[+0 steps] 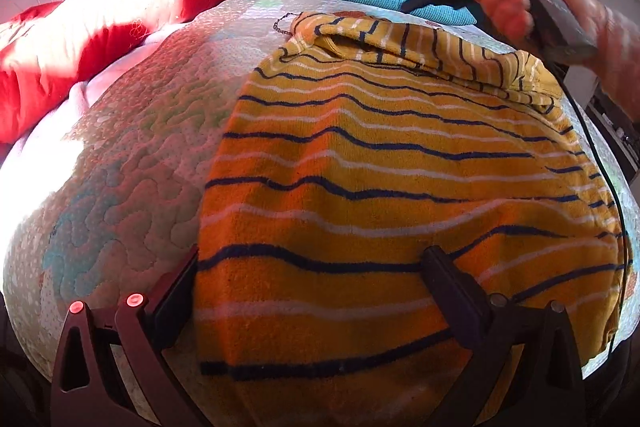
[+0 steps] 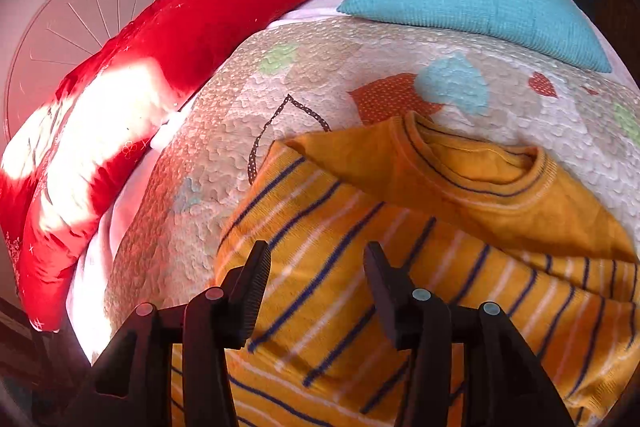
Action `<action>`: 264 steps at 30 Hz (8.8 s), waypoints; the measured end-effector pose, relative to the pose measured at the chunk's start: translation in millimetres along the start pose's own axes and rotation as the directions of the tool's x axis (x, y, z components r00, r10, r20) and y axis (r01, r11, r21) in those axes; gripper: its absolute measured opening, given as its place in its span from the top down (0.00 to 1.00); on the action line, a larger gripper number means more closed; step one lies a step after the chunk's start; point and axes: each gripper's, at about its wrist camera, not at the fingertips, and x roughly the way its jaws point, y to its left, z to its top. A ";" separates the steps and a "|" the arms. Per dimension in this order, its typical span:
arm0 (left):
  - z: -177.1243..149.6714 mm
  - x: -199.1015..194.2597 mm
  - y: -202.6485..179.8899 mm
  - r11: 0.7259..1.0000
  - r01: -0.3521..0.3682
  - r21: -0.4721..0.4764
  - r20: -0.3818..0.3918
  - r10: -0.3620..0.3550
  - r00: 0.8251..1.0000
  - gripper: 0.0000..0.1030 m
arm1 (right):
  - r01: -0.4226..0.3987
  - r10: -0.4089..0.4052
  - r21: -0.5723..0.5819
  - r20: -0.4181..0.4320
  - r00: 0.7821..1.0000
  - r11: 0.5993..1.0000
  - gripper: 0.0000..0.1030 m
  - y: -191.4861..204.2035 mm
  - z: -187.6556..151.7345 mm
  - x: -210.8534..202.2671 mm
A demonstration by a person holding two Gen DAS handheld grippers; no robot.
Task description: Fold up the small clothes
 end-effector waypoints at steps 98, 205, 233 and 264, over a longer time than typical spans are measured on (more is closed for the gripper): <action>-18.9 -63.8 38.8 0.892 0.283 -0.354 -0.105 -0.338 0.935 0.90 | -0.243 0.174 0.389 0.205 0.963 0.889 0.91 -106.5 -392.6 -171.1; 102.9 13.8 83.7 0.936 0.220 -0.274 0.127 -0.191 0.973 0.20 | 0.424 -0.438 0.126 0.118 0.891 0.897 0.66 -104.8 -46.2 -75.5; 93.8 3.5 148.5 0.863 0.257 -0.435 0.185 -0.194 0.964 0.17 | 0.192 -0.191 -0.027 0.034 0.981 0.981 0.49 50.0 -4.3 -3.1; 98.7 9.8 156.8 0.848 0.215 -0.484 0.161 -0.155 0.975 0.17 | 0.147 -0.161 -0.160 -0.081 0.984 0.976 0.85 97.8 -40.9 24.2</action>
